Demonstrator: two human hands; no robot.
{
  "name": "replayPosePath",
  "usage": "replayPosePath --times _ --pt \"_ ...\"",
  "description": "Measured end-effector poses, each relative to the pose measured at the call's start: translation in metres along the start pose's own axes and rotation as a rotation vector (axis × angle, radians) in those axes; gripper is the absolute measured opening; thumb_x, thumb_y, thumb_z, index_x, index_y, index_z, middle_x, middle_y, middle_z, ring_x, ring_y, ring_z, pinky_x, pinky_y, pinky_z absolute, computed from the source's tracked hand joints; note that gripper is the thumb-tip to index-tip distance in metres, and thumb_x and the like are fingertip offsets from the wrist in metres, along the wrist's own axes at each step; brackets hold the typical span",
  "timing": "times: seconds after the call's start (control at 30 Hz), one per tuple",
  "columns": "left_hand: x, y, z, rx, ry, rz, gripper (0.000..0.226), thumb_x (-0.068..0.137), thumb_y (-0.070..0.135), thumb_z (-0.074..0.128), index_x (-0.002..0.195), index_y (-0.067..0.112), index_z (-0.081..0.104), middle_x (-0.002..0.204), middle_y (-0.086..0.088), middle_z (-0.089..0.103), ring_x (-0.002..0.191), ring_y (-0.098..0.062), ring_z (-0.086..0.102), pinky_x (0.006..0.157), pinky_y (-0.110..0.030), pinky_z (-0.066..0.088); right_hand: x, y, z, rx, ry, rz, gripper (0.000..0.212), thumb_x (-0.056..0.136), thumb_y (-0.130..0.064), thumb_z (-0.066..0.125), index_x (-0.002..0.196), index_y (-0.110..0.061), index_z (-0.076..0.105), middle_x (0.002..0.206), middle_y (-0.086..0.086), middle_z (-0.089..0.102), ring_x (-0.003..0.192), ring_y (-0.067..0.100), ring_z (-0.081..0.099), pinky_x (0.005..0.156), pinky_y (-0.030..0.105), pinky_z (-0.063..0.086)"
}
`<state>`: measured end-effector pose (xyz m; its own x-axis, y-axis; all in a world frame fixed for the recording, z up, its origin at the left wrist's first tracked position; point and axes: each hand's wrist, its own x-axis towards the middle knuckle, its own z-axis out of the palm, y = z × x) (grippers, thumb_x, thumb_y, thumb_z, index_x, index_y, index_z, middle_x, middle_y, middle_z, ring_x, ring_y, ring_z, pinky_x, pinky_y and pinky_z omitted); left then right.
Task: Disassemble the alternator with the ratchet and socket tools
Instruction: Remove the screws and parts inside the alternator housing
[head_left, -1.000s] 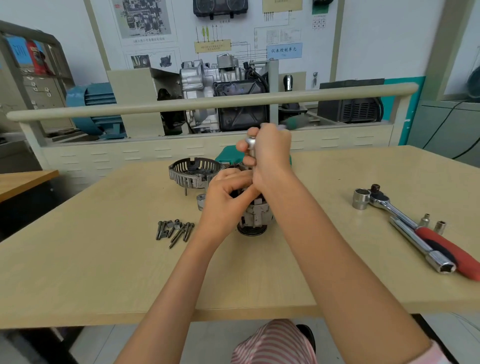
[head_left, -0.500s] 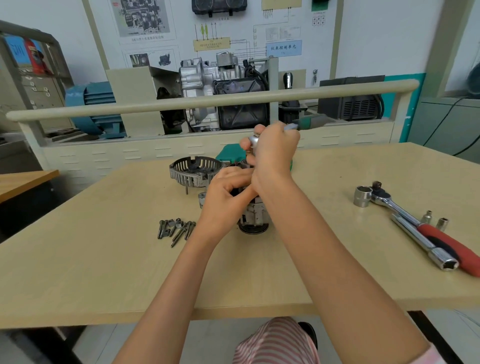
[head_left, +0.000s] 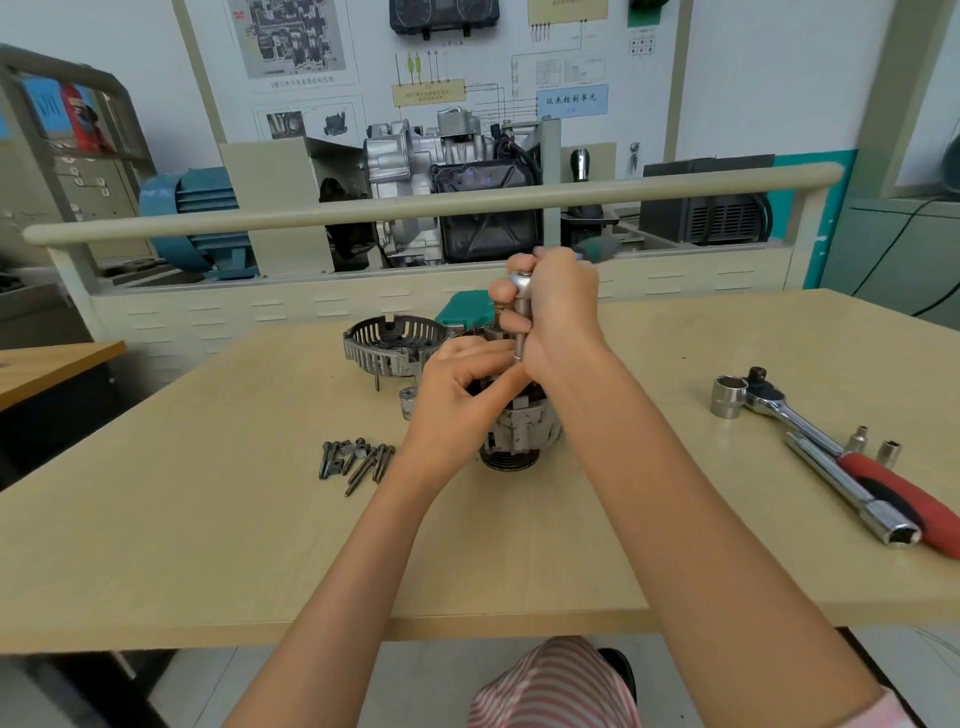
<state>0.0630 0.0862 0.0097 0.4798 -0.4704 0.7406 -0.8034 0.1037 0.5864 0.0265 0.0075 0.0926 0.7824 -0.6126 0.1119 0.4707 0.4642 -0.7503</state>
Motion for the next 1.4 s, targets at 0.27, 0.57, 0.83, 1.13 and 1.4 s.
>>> replayPosePath --times 0.27,0.57,0.83,1.13,1.4 --pt "-0.001 -0.002 -0.006 0.036 -0.061 -0.035 0.028 0.09 0.015 0.058 0.067 0.001 0.064 0.077 -0.005 0.064 0.087 0.007 0.047 0.086 -0.01 0.032 0.003 -0.007 -0.001 -0.07 -0.281 0.285 0.025 0.095 -0.004 0.025 0.077 -0.012 0.041 0.047 -0.007 0.043 0.029 0.003 0.035 0.026 0.013 0.012" --pt "-0.001 0.0 -0.001 0.01 0.005 -0.053 0.018 0.087 0.012 0.061 0.075 0.022 0.07 0.079 0.026 0.061 0.091 0.012 0.047 0.093 -0.026 0.036 -0.003 -0.001 0.002 -0.164 -0.119 0.069 0.025 0.097 -0.005 0.026 0.076 -0.013 0.038 0.062 -0.001 0.043 0.029 0.006 0.037 0.028 0.014 0.014" --pt "-0.001 0.002 -0.004 0.036 -0.053 -0.007 0.032 0.087 0.019 0.055 0.071 -0.005 0.068 0.078 -0.023 0.063 0.083 -0.011 0.05 0.088 -0.01 0.031 0.0 -0.002 -0.002 -0.054 -0.142 0.128 0.017 0.095 -0.004 0.029 0.085 -0.01 0.042 0.056 -0.004 0.044 0.03 0.005 0.038 0.026 0.015 0.015" --pt "-0.001 -0.003 -0.004 0.0 -0.018 -0.088 0.024 0.09 0.012 0.061 0.071 0.026 0.067 0.077 0.029 0.061 0.093 0.009 0.047 0.089 -0.011 0.033 0.0 -0.009 -0.001 -0.135 -0.23 0.205 0.027 0.094 -0.003 0.026 0.074 -0.013 0.039 0.05 -0.006 0.041 0.028 0.003 0.034 0.027 0.014 0.011" --pt "-0.002 0.0 0.0 0.022 -0.008 0.019 0.018 0.088 0.015 0.058 0.079 0.014 0.074 0.082 -0.002 0.071 0.086 -0.006 0.052 0.089 -0.018 0.034 -0.002 0.005 0.001 -0.019 0.028 -0.042 0.012 0.097 -0.005 0.028 0.093 -0.009 0.039 0.065 0.001 0.045 0.031 0.008 0.041 0.029 0.014 0.019"
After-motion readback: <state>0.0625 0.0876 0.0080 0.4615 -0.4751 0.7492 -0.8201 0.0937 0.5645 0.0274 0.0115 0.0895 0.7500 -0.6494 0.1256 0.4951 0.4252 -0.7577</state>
